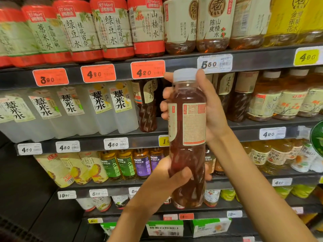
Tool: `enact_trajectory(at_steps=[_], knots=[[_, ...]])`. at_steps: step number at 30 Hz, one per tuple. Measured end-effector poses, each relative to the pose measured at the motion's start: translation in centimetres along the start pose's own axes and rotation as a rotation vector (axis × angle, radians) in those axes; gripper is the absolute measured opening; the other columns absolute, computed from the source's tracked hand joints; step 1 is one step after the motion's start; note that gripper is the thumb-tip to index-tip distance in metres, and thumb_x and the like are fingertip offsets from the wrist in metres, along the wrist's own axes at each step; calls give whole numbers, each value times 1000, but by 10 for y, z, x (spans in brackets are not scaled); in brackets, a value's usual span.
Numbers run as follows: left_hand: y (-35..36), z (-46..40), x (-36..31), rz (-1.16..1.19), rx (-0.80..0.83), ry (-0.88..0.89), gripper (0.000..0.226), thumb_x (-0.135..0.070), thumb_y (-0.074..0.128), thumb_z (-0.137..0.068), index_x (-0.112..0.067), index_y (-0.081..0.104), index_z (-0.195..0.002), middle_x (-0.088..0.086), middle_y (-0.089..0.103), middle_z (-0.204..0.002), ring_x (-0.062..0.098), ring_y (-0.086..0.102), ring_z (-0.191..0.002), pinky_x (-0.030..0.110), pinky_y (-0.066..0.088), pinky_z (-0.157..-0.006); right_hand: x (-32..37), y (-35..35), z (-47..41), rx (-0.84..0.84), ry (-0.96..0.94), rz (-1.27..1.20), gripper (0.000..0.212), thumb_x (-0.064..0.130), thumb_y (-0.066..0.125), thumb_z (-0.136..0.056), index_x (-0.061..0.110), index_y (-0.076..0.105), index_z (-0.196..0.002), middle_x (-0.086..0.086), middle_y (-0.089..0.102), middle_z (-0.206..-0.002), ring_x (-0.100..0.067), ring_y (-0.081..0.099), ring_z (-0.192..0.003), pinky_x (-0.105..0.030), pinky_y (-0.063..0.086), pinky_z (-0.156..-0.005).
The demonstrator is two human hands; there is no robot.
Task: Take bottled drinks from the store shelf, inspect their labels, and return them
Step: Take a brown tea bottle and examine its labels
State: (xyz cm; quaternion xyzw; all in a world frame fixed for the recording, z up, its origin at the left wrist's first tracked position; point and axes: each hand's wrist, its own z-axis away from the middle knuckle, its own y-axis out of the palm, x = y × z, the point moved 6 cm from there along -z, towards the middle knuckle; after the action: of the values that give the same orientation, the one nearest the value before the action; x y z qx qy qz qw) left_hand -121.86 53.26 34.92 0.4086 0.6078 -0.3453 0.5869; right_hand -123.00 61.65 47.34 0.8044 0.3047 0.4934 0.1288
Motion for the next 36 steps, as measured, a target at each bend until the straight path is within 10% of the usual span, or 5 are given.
enact_trajectory(at_steps=[5, 10, 19, 26, 36], knots=[[-8, -10, 7, -3, -210, 11, 23, -61, 59, -74, -58, 62, -97, -17, 68, -112, 2, 63, -108, 16, 52, -83, 23, -14, 11, -326, -165, 551, 30, 35, 50, -93, 11, 63, -106, -9, 71, -88, -23, 66, -78, -35, 54, -71], [-11, -16, 17, 218, -495, -41, 72, -88, 49, -52, -38, 62, -102, -7, 69, -112, 16, 62, -110, 45, 43, -105, 27, -19, 16, -503, -205, 628, 20, 37, 53, -96, 23, 67, -95, -3, 73, -95, -11, 68, -88, -25, 54, -77], [16, -20, 18, 614, 54, -175, 74, -65, 30, -85, -4, 71, -84, 12, 67, -70, 22, 64, -60, 30, 55, -58, 4, -27, 7, -294, -8, 230, 49, 51, 40, -93, 11, 59, -115, -8, 70, -91, -23, 69, -84, -39, 57, -79], [-20, -20, 15, 109, -517, -13, 50, -76, 43, -73, -42, 65, -103, -13, 72, -98, 13, 65, -100, 30, 53, -83, 13, -38, 15, -477, -143, 490, 43, 47, 49, -94, 8, 65, -101, -8, 72, -89, -19, 69, -79, -33, 57, -72], [-19, -27, 6, -216, -443, 169, 43, -33, 73, -70, -35, 53, -108, -21, 68, -94, -2, 65, -90, 9, 50, -70, 12, -46, 14, -489, 92, 524, 32, 27, 54, -96, 10, 60, -123, -3, 70, -96, -13, 67, -89, -27, 54, -80]])
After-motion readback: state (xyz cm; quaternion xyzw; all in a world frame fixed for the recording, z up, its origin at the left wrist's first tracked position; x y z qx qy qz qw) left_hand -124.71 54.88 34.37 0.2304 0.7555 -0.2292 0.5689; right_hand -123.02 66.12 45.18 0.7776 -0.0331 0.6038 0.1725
